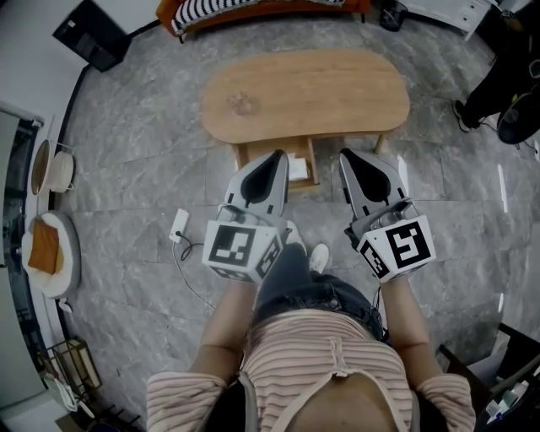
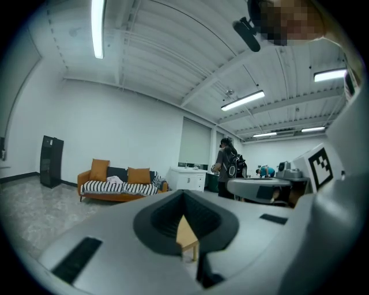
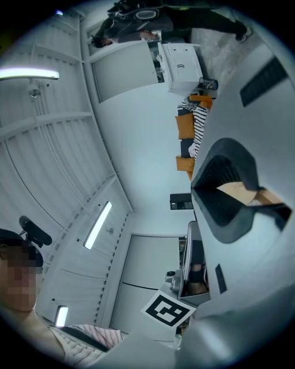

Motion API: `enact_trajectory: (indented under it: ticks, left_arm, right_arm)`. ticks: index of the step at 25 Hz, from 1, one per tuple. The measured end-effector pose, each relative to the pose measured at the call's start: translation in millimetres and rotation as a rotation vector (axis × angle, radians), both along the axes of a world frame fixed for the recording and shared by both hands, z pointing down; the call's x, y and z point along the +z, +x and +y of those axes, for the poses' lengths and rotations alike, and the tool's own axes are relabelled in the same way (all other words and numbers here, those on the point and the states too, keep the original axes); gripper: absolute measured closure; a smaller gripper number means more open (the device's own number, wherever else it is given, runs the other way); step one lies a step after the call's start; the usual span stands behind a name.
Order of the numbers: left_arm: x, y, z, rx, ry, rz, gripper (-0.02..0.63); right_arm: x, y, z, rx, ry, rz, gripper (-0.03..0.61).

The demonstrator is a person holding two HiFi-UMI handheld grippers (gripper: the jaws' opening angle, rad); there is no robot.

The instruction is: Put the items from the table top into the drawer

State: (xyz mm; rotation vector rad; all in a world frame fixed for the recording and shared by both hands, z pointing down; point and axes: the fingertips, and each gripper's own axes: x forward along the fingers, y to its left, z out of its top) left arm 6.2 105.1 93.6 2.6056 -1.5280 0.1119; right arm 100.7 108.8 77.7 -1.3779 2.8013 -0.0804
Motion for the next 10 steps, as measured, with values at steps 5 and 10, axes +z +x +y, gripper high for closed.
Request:
enact_trajectory:
  ticks: [5, 10]
  left_arm:
    - [-5.6, 2.0, 7.4, 0.007, 0.013, -0.001, 0.6]
    - [-5.9, -4.1, 14.5, 0.001, 0.015, -0.004, 0.6]
  right_arm:
    - [-5.1, 3.8, 8.7, 0.009, 0.008, -0.009, 0.571]
    - [-9.9, 6.2, 17.2, 0.022, 0.019, -0.014, 0.571]
